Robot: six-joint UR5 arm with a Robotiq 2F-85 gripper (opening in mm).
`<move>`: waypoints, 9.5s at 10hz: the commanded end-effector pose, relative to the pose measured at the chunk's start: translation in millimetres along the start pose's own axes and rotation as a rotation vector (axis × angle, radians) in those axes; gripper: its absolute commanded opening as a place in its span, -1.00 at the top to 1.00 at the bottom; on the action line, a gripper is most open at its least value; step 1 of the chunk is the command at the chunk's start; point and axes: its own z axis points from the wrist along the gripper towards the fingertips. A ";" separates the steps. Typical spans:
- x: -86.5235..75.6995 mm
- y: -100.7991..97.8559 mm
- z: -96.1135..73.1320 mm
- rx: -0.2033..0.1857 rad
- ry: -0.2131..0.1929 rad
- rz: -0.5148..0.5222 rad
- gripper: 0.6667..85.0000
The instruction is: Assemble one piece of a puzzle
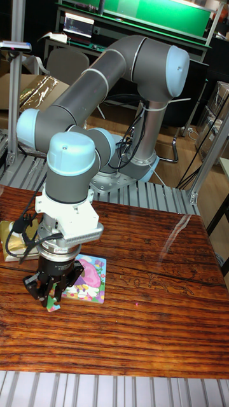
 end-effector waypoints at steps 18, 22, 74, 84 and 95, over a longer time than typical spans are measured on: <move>38.5 31.1 3.6 -0.054 0.056 0.466 0.38; 44.9 37.6 5.2 -0.054 0.066 0.479 0.39; 55.1 38.3 9.0 -0.044 0.105 0.399 0.06; 55.6 44.7 4.2 -0.052 0.126 0.451 0.17; 55.1 51.8 4.3 -0.036 0.135 0.535 0.71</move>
